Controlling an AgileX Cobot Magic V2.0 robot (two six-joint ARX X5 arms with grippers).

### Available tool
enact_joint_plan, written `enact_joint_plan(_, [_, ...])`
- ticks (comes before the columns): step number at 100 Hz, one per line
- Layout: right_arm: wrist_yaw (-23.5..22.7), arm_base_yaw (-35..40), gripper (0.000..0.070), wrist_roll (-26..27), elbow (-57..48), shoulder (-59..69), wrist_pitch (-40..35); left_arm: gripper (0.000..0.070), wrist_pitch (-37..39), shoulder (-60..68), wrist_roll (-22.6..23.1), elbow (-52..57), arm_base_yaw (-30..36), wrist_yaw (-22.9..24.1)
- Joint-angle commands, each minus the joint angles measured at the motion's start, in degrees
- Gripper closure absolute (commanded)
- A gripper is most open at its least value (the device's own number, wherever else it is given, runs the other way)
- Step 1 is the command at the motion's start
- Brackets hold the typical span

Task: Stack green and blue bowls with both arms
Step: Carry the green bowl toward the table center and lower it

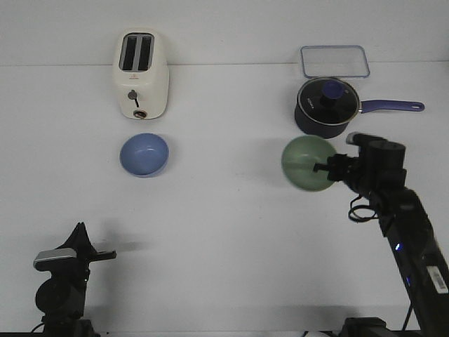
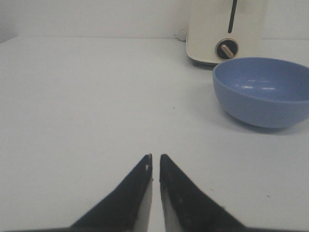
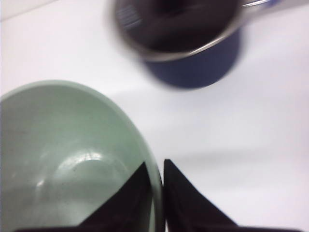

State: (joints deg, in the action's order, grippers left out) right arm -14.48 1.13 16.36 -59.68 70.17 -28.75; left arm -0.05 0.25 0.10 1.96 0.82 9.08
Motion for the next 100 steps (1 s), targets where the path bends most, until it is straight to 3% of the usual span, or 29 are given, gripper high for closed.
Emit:
enact_joint_plan(1, [-0.09,5.46,0.0699,0.98,2.64,-2.19,0.04,0.0685,0.57,-0.07,0.37,-1.16,-0.11,0.00])
enact_joint_plan(22, [7.17,24.94,0.0699,6.62,12.28,-4.81,5.62,0.0685,0.57,-0.07,0.37,-1.16,-0.11,0.00])
enact_joint_plan(41, [11.87,34.88,0.0699,10.54,17.53,-1.77,13.03,0.0685,0.57,-0.07,0.37,-1.16,-0.11,0.00])
enact_joint_plan(69, [16.04,36.96,0.0699,10.16,17.66,2.54,12.15,0.0685,0.57,-0.07,0.37,-1.16,-0.11,0.00])
enact_joint_plan(89, [16.31,37.11,0.0694,9.68,17.75,4.17,11.91,0.0685,0.57,-0.07,0.37,-1.16,-0.11,0.00])
enact_joint_plan(94, [16.37,37.18,0.0670,9.70,17.75,4.44,11.93,0.0685,0.57,-0.07,0.37,-1.16,-0.11,0.00])
enact_joint_plan(100, [16.48,37.18,0.0575,9.68,17.75,4.59,11.93,0.0685,0.57,-0.07,0.37,-1.16,-0.11,0.00])
